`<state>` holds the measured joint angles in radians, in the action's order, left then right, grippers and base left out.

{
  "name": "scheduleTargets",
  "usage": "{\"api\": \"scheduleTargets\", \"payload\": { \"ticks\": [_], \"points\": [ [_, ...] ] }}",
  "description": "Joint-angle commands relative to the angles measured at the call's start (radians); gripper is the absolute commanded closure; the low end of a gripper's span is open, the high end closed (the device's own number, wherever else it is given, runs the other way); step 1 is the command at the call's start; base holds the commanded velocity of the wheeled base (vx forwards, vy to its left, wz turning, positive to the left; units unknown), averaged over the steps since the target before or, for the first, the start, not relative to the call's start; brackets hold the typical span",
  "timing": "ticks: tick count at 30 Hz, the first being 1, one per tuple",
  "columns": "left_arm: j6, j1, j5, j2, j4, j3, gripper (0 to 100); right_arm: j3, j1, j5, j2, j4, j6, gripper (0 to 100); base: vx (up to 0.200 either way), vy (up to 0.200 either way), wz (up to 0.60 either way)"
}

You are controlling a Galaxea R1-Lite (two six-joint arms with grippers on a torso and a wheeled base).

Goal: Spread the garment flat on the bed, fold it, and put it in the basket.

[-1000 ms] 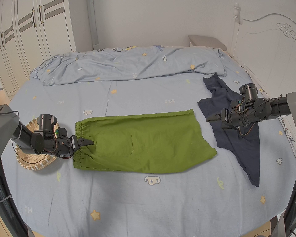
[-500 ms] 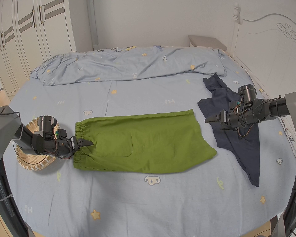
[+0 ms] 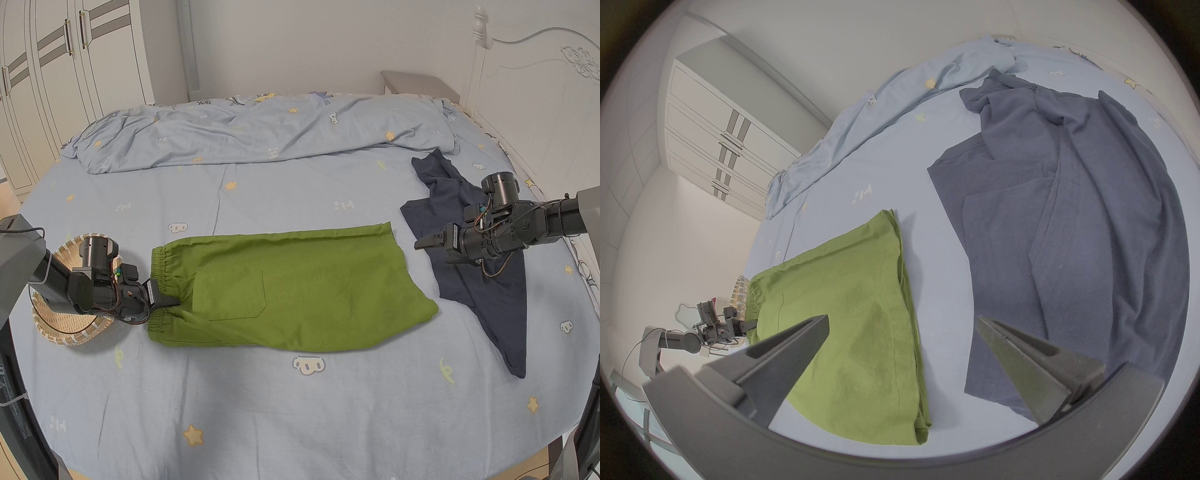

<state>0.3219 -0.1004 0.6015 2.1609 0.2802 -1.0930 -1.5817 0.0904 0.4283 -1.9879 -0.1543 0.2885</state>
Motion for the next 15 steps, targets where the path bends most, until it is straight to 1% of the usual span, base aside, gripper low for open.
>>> {"api": "scheduleTargets", "payload": {
  "ticks": [1, 6, 8, 10, 15],
  "points": [
    [0.003, -0.001, 0.000, -0.012, 0.004, -0.001, 100, 0.000, 0.000, 0.001, 0.000, -0.001, 0.000, 0, 0.000, 0.000, 0.00],
    [0.020, 0.001, 0.000, -0.070, -0.001, 0.001, 100, 0.000, 0.000, 0.001, 0.000, -0.002, -0.002, 0, 0.000, 0.000, 0.00],
    [0.055, 0.013, -0.002, -0.118, -0.007, -0.001, 100, 0.000, -0.001, 0.001, 0.000, -0.004, -0.002, 0, 0.000, 0.000, 0.00],
    [0.065, 0.016, -0.002, -0.138, -0.012, -0.001, 100, -0.001, -0.001, 0.001, -0.002, -0.005, -0.002, 0, 0.000, 0.000, 0.00],
    [0.066, 0.016, -0.002, -0.170, -0.064, -0.015, 100, -0.040, -0.003, 0.003, -0.034, -0.076, -0.002, 0, 0.000, 0.000, 0.00]
  ]
}}
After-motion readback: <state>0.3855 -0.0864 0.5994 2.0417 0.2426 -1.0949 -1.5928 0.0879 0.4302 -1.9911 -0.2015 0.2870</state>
